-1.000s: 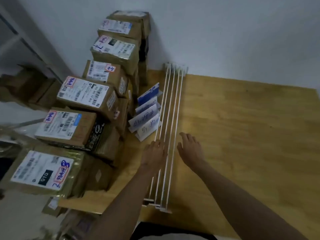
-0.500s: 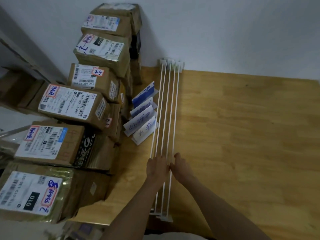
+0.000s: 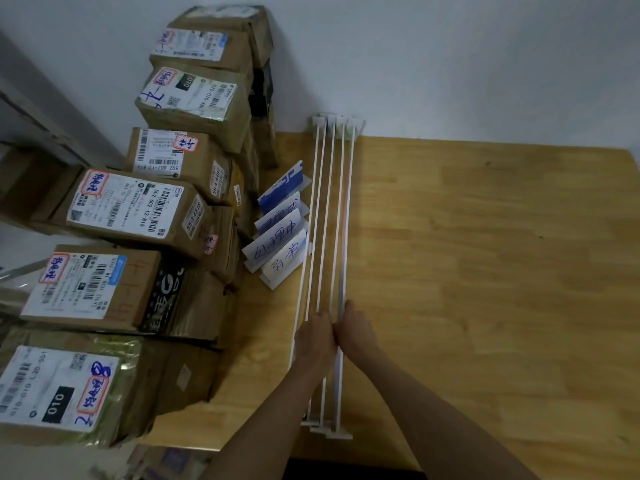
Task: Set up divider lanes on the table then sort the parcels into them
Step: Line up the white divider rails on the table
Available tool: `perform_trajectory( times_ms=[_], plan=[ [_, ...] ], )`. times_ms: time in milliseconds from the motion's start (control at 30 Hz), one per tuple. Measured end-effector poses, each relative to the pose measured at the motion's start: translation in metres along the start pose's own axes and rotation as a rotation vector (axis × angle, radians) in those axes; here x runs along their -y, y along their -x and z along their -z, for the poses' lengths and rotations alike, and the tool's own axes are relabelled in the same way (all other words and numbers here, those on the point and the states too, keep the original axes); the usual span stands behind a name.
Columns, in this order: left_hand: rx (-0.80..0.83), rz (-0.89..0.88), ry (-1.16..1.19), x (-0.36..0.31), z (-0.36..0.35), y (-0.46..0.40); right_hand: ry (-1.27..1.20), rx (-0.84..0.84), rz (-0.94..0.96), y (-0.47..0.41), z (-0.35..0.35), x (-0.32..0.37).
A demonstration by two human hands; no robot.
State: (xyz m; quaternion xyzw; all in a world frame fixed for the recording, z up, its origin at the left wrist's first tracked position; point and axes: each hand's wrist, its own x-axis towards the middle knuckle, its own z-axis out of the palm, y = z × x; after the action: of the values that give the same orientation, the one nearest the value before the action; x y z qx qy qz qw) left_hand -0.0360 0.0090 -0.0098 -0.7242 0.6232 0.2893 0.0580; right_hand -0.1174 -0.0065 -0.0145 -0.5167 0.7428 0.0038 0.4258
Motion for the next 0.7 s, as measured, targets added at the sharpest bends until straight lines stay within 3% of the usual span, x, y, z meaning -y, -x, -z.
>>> perform_trajectory(
  times_ms=[400, 700],
  plan=[
    [-0.079, -0.114, 0.142, 0.002, 0.005, 0.006, 0.134, -0.165, 0.046, 0.024, 0.042, -0.024],
    [-0.11, -0.151, 0.089, -0.008, 0.02, 0.016, 0.122, -0.22, 0.055, 0.041, 0.07, -0.033]
  ],
)
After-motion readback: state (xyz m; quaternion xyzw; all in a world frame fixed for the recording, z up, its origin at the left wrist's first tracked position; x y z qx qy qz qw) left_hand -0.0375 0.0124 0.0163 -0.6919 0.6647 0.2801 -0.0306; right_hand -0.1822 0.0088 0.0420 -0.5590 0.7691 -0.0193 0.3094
